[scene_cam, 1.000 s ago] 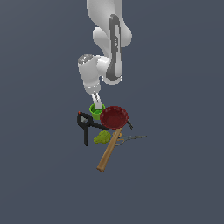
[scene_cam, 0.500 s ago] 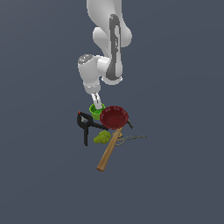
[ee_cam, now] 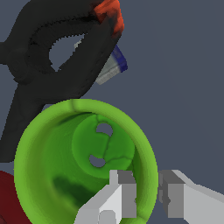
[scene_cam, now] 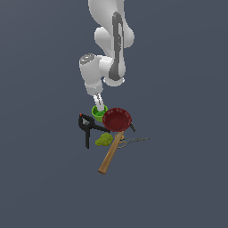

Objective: Pick up a designated object from a clutter of objects.

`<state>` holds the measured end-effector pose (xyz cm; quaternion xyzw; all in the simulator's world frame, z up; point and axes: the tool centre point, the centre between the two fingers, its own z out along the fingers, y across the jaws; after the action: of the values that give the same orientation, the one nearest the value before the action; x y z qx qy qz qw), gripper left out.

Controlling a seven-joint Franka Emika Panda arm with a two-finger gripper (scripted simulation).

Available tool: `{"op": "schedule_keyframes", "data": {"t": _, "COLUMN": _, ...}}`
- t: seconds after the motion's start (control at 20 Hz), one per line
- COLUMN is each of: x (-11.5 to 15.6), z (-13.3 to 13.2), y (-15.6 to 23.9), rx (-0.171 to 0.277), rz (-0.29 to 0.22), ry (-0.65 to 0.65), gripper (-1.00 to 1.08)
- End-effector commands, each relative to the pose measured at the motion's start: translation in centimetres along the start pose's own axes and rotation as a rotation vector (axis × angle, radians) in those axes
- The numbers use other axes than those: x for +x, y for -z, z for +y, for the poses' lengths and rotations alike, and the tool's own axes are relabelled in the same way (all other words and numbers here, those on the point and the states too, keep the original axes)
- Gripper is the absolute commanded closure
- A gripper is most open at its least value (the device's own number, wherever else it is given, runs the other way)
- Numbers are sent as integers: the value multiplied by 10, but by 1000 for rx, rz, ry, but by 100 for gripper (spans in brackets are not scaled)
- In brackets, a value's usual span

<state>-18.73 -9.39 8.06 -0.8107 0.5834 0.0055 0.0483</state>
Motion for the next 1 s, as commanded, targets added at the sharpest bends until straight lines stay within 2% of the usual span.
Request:
{"op": "schedule_keyframes", "data": {"t": 0.0, "x": -2, "z": -6, "y": 5, "rx": 1, "rz": 1, "ry": 3, "gripper": 108}}
{"op": "schedule_keyframes", "data": {"t": 0.45, "x": -12, "z": -36, "y": 35, "rx": -2, "rz": 6, "ry": 2, "gripper": 108}}
{"op": "schedule_keyframes", "data": {"t": 0.95, "x": -35, "z": -100, "y": 96, "rx": -4, "rz": 10, "ry": 1, "gripper": 108}}
